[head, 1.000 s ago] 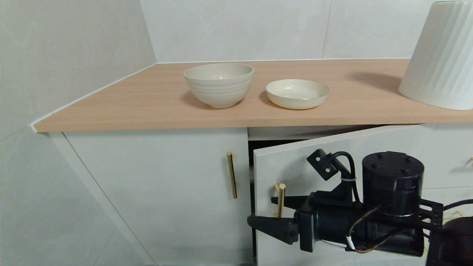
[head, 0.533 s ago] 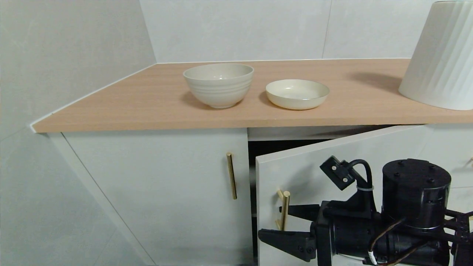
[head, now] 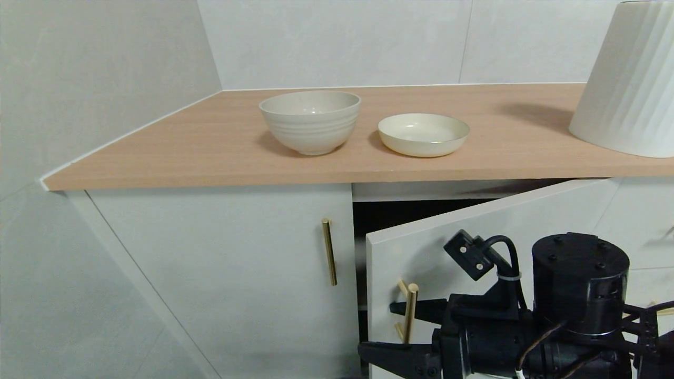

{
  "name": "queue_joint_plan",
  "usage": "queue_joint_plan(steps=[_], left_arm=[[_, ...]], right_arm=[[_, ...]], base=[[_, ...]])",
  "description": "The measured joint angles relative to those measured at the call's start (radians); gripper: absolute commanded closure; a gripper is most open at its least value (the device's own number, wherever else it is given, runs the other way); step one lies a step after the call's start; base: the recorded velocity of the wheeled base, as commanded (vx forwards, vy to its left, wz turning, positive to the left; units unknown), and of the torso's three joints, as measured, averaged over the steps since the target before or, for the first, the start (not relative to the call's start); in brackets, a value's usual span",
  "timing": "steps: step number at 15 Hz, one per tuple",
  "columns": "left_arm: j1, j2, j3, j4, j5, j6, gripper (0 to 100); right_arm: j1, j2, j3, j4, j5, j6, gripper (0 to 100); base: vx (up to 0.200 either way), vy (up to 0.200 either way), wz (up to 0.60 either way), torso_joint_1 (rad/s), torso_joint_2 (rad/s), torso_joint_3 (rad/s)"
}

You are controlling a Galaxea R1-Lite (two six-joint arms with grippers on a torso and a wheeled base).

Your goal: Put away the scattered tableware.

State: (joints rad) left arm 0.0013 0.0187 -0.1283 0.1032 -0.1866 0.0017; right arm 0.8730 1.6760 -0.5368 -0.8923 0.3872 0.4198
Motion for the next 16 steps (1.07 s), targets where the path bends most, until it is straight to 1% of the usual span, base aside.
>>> queue_joint_plan(steps=[1, 3, 6, 8, 10, 12, 14, 15, 16], left_arm=[[0.0, 0.033, -0.04, 0.027, -0.047, 0.001, 0], [0.0, 0.134, -0.12, 0.047, -0.119, 0.001, 0], [-0.001, 0.375, -0.282, 0.055, -0.214, 0.001, 0], [-0.015, 0.578, -0.391, 0.054, -0.254, 0.0, 0], [-0.049, 0.779, -0.477, 0.033, -0.277, -0.001, 0], [-0.097, 0.961, -0.52, -0.023, -0.289, -0.01, 0], [-0.167, 1.132, -0.528, -0.103, -0.294, -0.037, 0], [-0.212, 1.201, -0.526, -0.153, -0.296, -0.064, 0], [-0.265, 1.263, -0.516, -0.203, -0.297, -0.114, 0]], right_arm=[[0.0, 0.0, 0.001, -0.012, 0.0, 0.0, 0], [0.001, 0.0, 0.008, -0.034, -0.002, -0.001, 0], [0.001, 0.001, 0.011, -0.04, -0.003, -0.004, 0], [0.001, 0.001, 0.012, -0.042, -0.004, -0.004, 0], [0.001, 0.001, 0.012, -0.043, -0.004, -0.004, 0], [0.001, 0.003, 0.011, -0.044, -0.004, -0.005, 0], [0.0, 0.004, 0.01, -0.044, -0.004, -0.005, 0], [0.0, 0.006, 0.01, -0.045, -0.003, -0.004, 0], [0.0, 0.008, 0.01, -0.045, -0.003, -0.005, 0]], base=[[0.0, 0.0, 0.0, 0.0, 0.0, 0.0], [0.0, 0.0, 0.0, 0.0, 0.0, 0.0], [0.0, 0.0, 0.0, 0.0, 0.0, 0.0], [0.0, 0.0, 0.0, 0.0, 0.0, 0.0], [0.0, 0.0, 0.0, 0.0, 0.0, 0.0], [0.0, 0.0, 0.0, 0.0, 0.0, 0.0], [0.0, 0.0, 0.0, 0.0, 0.0, 0.0], [0.0, 0.0, 0.0, 0.0, 0.0, 0.0], [0.0, 0.0, 0.0, 0.0, 0.0, 0.0]])
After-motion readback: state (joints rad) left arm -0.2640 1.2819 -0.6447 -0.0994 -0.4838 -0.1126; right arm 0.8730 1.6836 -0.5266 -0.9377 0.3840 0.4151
